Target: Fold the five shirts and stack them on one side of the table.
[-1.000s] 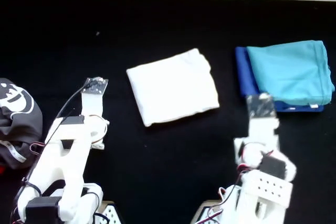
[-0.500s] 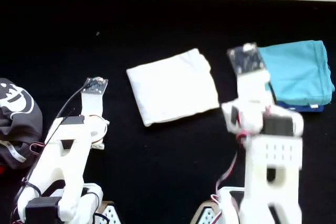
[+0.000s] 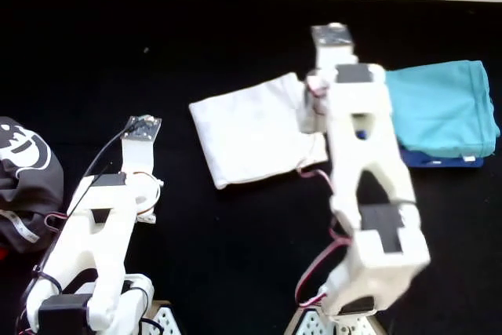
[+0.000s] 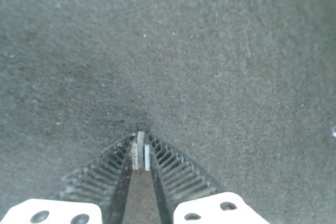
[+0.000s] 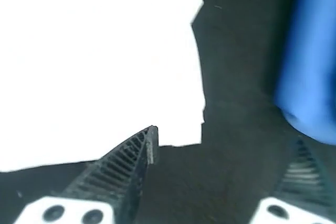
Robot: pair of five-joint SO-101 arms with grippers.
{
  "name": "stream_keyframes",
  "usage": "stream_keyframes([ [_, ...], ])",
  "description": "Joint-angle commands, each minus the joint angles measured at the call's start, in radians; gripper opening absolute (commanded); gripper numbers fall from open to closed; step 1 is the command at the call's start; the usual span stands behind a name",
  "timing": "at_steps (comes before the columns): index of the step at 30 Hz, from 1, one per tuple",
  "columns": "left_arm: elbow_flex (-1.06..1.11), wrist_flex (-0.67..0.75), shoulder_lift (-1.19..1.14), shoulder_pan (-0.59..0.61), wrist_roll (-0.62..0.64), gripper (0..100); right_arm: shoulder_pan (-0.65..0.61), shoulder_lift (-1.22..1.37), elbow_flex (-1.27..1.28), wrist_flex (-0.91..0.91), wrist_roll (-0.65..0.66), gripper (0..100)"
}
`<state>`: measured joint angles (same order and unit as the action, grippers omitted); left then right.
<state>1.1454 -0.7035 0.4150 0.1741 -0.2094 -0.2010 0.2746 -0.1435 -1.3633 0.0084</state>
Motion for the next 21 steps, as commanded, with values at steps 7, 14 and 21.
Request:
stream_keyframes([
  [7, -0.001, 0.04, 0.002, -0.007, -0.005, 1, -0.054, 0.398, -0.545, -0.137, -0.064, 38.5],
  [14, -0.001, 0.04, 0.002, -0.007, -0.005, 1, -0.076, 0.661, -0.854, -0.177, -0.06, 38.5],
  [21, -0.001, 0.04, 0.002, -0.007, -0.005, 1, -0.077, 0.872, -0.987, -0.177, -0.061, 38.1],
])
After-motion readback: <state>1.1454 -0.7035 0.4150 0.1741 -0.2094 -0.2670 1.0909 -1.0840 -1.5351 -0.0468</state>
